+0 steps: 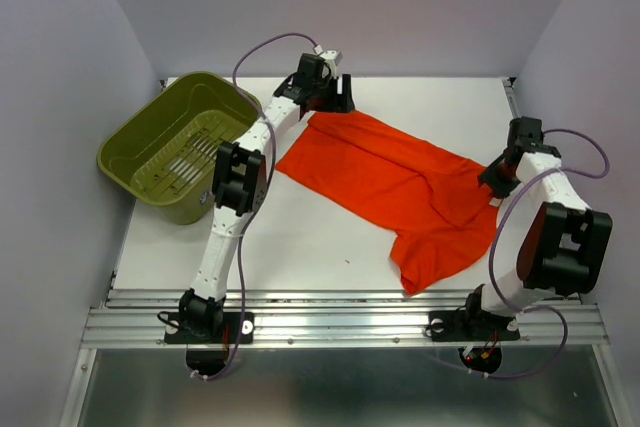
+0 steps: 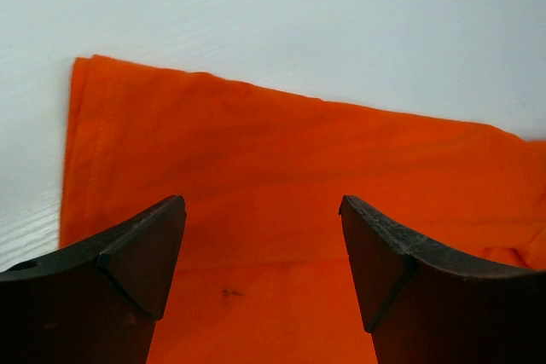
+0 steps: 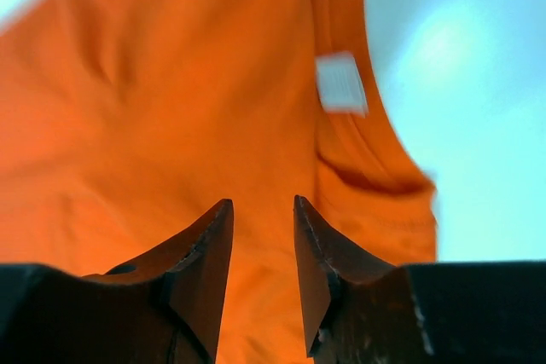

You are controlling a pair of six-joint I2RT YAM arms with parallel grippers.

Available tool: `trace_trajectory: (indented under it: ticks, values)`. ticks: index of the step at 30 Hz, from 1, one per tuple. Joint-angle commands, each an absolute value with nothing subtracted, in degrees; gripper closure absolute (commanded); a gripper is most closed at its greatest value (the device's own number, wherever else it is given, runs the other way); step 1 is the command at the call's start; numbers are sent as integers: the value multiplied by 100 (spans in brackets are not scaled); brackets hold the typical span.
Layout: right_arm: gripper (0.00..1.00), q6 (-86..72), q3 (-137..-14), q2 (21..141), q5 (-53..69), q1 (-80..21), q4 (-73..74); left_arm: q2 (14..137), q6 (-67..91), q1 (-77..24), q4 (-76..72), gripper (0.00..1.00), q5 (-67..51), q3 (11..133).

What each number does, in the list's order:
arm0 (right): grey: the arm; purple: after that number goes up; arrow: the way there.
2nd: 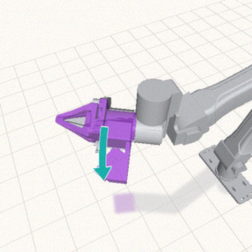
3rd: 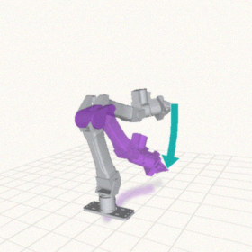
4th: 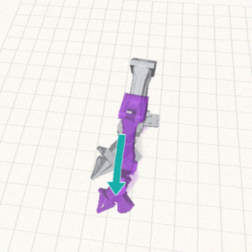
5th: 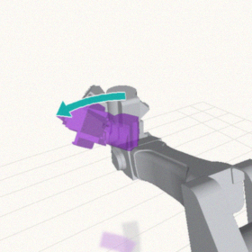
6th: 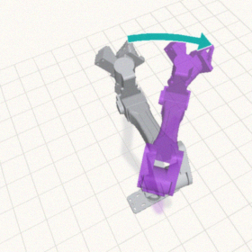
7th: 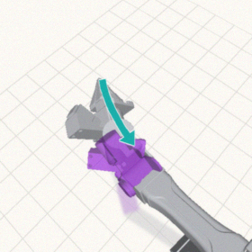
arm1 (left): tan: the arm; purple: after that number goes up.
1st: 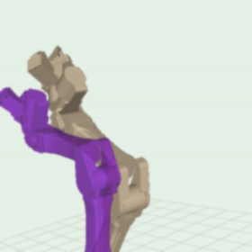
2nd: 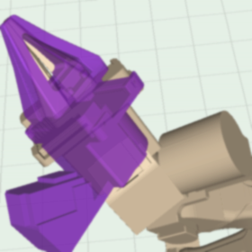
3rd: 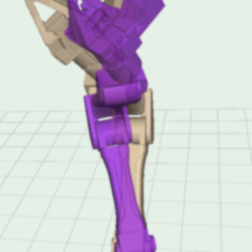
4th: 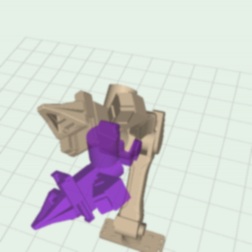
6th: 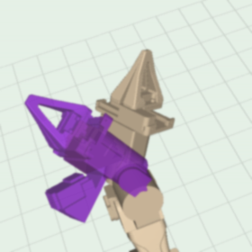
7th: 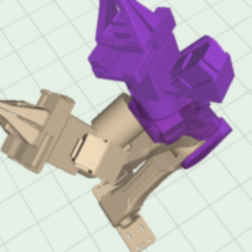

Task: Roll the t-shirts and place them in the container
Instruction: Fold the T-shirt at the center of the board.

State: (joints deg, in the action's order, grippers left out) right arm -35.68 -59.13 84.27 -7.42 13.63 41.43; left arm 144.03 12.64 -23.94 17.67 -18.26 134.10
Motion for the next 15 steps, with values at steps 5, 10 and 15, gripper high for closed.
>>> trace_trajectory:
  ticks: [5, 10, 15]
  values:
    - [63, -3832, -7154, 9904, -1151, 1740, 3086, 14695, 1468, -2689, 1284, 16, -2030, 13781]
    - [65, -3929, -7277, 10589, -1186, 1793, 2725, 15037, 1617, -2690, 1046, 16, -1986, 13877]
    - [65, -3920, -7233, 11056, -1336, 1793, 2558, 15284, 1626, -2689, 1133, 16, -1820, 13948]
